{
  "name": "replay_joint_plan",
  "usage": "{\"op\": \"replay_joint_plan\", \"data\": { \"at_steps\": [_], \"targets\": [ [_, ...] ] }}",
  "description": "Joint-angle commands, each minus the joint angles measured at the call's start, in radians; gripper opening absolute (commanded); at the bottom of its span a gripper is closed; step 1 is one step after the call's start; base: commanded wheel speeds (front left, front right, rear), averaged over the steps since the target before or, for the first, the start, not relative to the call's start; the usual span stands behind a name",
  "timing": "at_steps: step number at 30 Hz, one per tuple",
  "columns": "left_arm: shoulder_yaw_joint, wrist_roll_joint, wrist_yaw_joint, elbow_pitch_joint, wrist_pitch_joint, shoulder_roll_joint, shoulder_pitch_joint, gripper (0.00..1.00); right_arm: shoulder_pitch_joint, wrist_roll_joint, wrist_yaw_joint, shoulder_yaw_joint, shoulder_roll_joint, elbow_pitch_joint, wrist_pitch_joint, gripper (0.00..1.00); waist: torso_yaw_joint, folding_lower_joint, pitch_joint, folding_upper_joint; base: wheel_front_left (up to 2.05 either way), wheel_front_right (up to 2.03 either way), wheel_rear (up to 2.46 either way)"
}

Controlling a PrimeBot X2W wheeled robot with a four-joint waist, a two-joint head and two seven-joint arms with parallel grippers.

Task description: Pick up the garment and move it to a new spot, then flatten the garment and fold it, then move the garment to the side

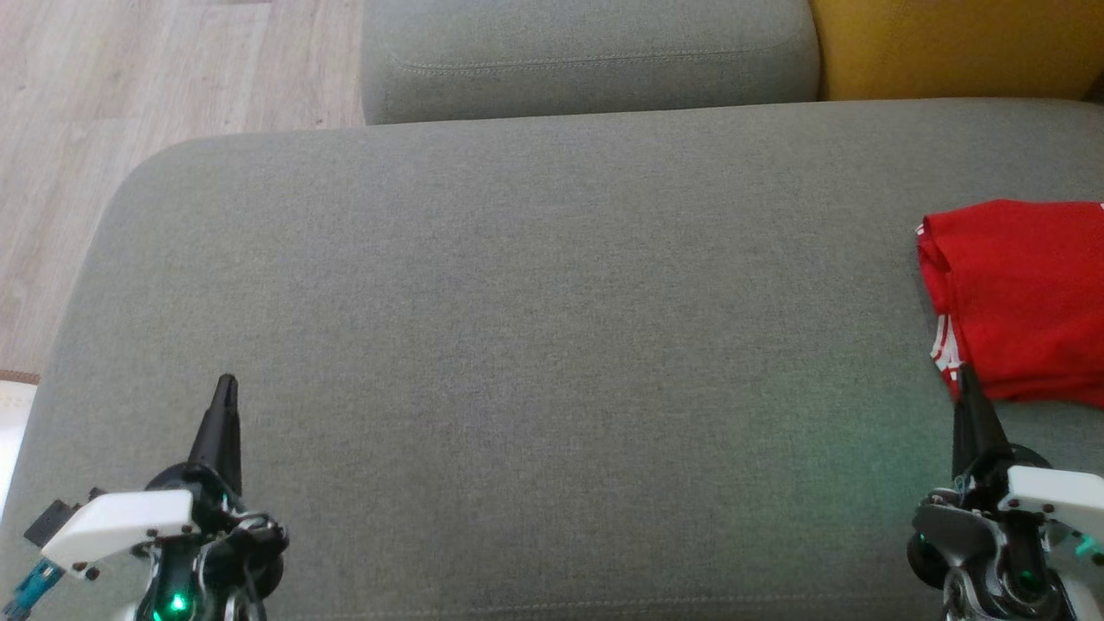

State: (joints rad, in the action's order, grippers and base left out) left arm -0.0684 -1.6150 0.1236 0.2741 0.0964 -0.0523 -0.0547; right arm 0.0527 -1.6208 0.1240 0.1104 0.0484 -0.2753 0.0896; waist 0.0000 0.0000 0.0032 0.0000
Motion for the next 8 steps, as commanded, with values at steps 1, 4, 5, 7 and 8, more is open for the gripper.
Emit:
{"op": "replay_joint_plan", "data": {
  "at_steps": [1, 4, 5, 7, 8],
  "targets": [
    [-0.034, -0.003, 0.007, -0.029, 0.008, -0.007, -0.052, 0.00, 0.053, -0.004, 0.007, -0.016, 0.016, 0.032, 0.008, 0.00, 0.000, 0.0000, 0.000, 0.0000, 0.00, 0.00, 0.00],
    [-0.035, -0.002, 0.007, -0.029, 0.008, -0.006, -0.052, 0.00, 0.053, -0.003, 0.007, -0.015, 0.016, 0.032, 0.008, 0.00, 0.000, 0.0000, 0.000, 0.0000, 0.00, 0.00, 0.00],
    [-0.035, -0.002, 0.007, -0.029, 0.008, -0.006, -0.052, 0.00, 0.053, -0.003, 0.007, -0.015, 0.015, 0.031, 0.009, 0.00, 0.000, 0.0000, 0.000, 0.0000, 0.00, 0.00, 0.00],
    [-0.035, -0.002, 0.007, -0.029, 0.009, -0.006, -0.052, 0.00, 0.054, -0.003, 0.007, -0.015, 0.015, 0.031, 0.009, 0.00, 0.000, 0.0000, 0.000, 0.0000, 0.00, 0.00, 0.00],
    [-0.035, -0.002, 0.007, -0.029, 0.009, -0.006, -0.052, 0.00, 0.054, -0.003, 0.007, -0.014, 0.015, 0.031, 0.009, 0.00, 0.000, 0.0000, 0.000, 0.0000, 0.00, 0.00, 0.00]
  ]
}}
